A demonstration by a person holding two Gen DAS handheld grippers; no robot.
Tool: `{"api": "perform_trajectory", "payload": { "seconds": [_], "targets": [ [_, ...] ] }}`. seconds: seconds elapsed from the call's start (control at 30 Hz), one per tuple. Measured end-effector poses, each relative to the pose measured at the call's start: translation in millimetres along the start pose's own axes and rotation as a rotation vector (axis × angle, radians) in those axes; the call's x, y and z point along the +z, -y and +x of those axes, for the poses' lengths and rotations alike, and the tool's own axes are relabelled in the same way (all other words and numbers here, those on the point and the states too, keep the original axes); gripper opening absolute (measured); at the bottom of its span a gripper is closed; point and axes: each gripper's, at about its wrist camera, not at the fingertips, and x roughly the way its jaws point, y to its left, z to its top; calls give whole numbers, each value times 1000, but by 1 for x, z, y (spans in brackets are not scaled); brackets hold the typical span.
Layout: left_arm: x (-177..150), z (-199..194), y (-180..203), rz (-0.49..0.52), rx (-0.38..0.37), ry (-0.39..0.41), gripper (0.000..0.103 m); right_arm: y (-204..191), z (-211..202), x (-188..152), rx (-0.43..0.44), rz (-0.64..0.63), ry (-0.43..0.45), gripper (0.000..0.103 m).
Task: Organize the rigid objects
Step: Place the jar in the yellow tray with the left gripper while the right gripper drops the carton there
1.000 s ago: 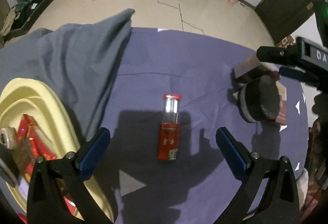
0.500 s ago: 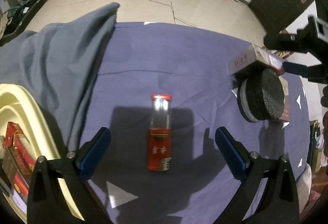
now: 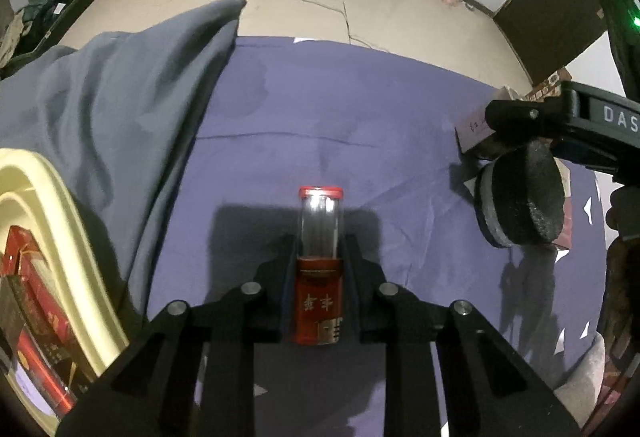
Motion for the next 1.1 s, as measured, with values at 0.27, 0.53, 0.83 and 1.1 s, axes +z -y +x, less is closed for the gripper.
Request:
{"api": "perform_trajectory", "payload": {
  "seconds": [0.27, 0.53, 0.83, 1.1],
  "targets": [
    [-13, -58, -22, -44, -34, 114, 24, -3, -54, -12, 97, -58, 154, 91],
    [-80, -167, -139, -246, 84, 224, 24, -119, -83, -63, 324, -333, 186, 91],
    [-161, -159, -220, -383, 152, 99, 24, -260, -64, -127, 434, -612, 233, 91],
    [-153, -121, -221, -355, 127, 48, 24, -316, -13, -138, 353, -711, 225, 91]
  ]
}}
